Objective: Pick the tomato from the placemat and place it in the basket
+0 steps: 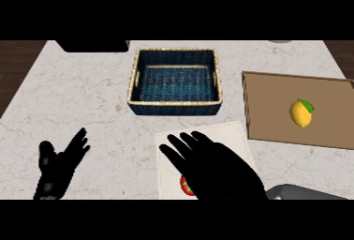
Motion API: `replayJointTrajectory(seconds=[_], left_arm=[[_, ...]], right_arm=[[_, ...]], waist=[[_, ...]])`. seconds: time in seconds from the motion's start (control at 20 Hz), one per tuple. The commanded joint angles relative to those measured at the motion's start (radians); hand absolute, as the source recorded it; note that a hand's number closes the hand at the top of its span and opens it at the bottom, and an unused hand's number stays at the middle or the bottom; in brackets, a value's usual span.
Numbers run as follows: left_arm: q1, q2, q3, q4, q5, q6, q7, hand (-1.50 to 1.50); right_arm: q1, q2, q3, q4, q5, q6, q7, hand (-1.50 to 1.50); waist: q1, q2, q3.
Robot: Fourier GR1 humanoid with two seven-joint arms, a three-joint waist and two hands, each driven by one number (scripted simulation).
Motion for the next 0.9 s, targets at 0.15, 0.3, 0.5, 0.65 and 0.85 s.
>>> replayJointTrajectory(seconds=[0.15, 0.3, 0.5, 0.65, 0.85], left_arm=[[0.029, -0.021, -0.011, -0.013, -0.034, 0.012, 0.060, 0.00], [0.032, -0.010, 0.005, -0.006, -0.039, -0.001, 0.076, 0.00], [0.053, -0.041, 0.011, -0.002, -0.041, -0.025, 0.043, 0.00], [0.045, -0.038, 0.006, -0.076, -0.066, 0.009, 0.116, 0.00], [0.001, -0.045, 0.055, 0.058, -0.052, -0.057, 0.058, 0.00]], right_arm=[[0.100, 0.076, 0.049, 0.109, 0.168, 0.007, -0.043, -1.50], [0.199, 0.011, 0.045, 0.094, 0.233, -0.012, -0.146, -1.50], [0.222, 0.101, 0.053, 0.117, 0.296, 0.006, -0.117, -1.50], [0.233, 0.052, -0.010, 0.198, 0.326, -0.006, -0.287, -1.50], [0.227, 0.190, 0.016, 0.241, 0.396, 0.010, -0.212, -1.50]], waist=[[0.003, 0.007, -0.008], [-0.001, 0.007, -0.008], [0.001, 0.006, -0.008], [0.004, 0.007, -0.008], [0.002, 0.008, -0.009]])
